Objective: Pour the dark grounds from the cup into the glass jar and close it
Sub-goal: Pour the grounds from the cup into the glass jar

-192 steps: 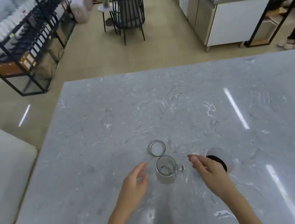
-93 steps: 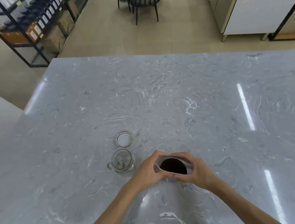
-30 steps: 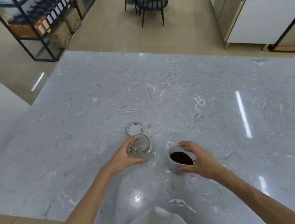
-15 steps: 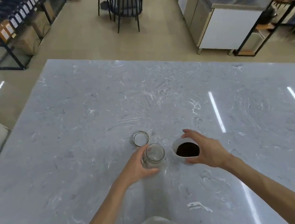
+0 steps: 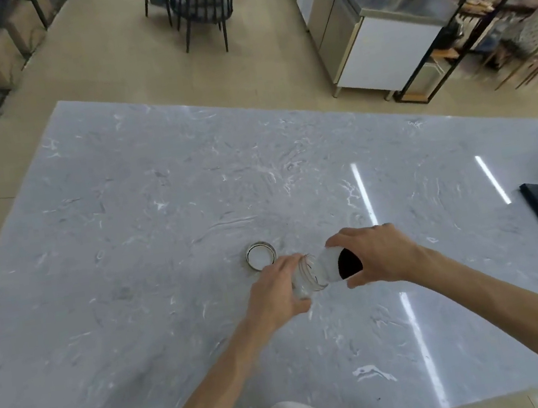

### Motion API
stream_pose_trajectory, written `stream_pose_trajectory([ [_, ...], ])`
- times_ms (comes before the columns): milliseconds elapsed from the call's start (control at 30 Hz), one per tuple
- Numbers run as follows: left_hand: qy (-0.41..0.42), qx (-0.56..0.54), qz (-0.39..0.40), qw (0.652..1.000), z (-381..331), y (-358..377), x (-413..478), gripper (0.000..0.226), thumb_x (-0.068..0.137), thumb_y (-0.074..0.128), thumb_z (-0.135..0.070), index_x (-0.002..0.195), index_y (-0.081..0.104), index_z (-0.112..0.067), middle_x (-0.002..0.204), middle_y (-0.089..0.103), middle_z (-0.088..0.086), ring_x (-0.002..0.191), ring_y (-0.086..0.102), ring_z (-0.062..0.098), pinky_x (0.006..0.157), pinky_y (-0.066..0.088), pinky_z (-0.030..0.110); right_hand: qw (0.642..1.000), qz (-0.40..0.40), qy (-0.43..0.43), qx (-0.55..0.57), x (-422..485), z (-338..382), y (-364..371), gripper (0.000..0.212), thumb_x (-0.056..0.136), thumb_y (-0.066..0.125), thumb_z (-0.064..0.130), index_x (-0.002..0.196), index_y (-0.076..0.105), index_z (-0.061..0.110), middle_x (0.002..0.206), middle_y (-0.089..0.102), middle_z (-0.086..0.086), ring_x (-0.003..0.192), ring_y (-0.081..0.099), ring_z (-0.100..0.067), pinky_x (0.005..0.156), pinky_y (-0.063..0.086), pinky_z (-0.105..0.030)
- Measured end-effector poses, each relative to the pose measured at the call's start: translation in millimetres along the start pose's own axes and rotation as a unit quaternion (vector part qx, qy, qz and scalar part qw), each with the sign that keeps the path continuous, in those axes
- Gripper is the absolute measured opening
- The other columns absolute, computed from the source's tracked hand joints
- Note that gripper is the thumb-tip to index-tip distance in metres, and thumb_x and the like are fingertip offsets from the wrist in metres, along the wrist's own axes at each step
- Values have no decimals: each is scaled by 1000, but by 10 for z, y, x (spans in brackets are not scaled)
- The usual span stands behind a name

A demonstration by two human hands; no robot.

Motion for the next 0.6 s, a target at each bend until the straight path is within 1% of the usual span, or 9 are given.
stream_pose_trajectory([
  [33, 1, 15, -3, 1000, -36, -21, 22, 84, 66, 79, -38, 141, 41, -37, 138, 49, -16, 108, 56, 19, 85, 52, 36, 1000, 2, -9, -18, 21, 19, -62, 76, 72, 76, 60, 137, 41, 41, 128, 57, 22, 102, 66, -12, 64, 39, -27],
  [100, 4, 44, -9, 999, -93, -47, 47, 83, 65, 78, -39, 139, 40, -37, 135, 51, -15, 107, 55, 22, 80, 52, 36, 998, 6, -29, -62, 52, 68, -150, 72, 74, 74, 57, 135, 41, 39, 122, 58, 19, 97, 66, -13, 60, 34, -26],
  [233, 18, 78, -12, 997, -180, -15, 46, 85, 65, 77, -42, 141, 39, -33, 135, 51, -11, 110, 53, 25, 78, 53, 37, 990, 16, -57, -125, 34, 135, -198, 71, 75, 70, 57, 135, 40, 34, 117, 56, 15, 94, 62, -15, 53, 30, -27],
  [333, 22, 99, -15, 995, -222, -9, 35, 86, 65, 79, -43, 141, 40, -30, 132, 53, -9, 107, 55, 25, 75, 51, 35, 991, 20, -59, -121, 7, 158, -185, 69, 75, 72, 62, 131, 43, 33, 114, 58, 14, 94, 63, -15, 55, 33, -27],
  [433, 19, 117, -13, 993, -245, -9, 23, 87, 65, 80, -44, 140, 41, -28, 129, 54, -7, 106, 56, 27, 74, 52, 37, 993, 29, -50, -104, 16, 173, -188, 67, 75, 70, 66, 128, 46, 33, 112, 60, 14, 93, 66, -16, 59, 36, -28],
  [533, 8, 127, -3, 992, -267, -5, 16, 87, 66, 79, -45, 141, 40, -27, 131, 53, -5, 107, 54, 28, 75, 51, 38, 991, 36, -58, -113, 38, 191, -204, 66, 77, 70, 64, 130, 46, 33, 113, 61, 13, 94, 67, -18, 60, 35, -29],
  [600, -4, 112, 0, 994, -287, -23, 23, 85, 67, 77, -45, 141, 40, -28, 133, 52, -6, 108, 53, 27, 76, 51, 38, 989, 33, -72, -122, 56, 197, -249, 63, 78, 71, 60, 130, 46, 33, 112, 61, 13, 93, 67, -18, 59, 35, -29],
])
Point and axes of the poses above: each hand's wrist, its own x-axis towards the middle knuckle, its own y-axis out of the palm, z = x × y, the point moved 10 cm from there along x, towards the middle knuckle
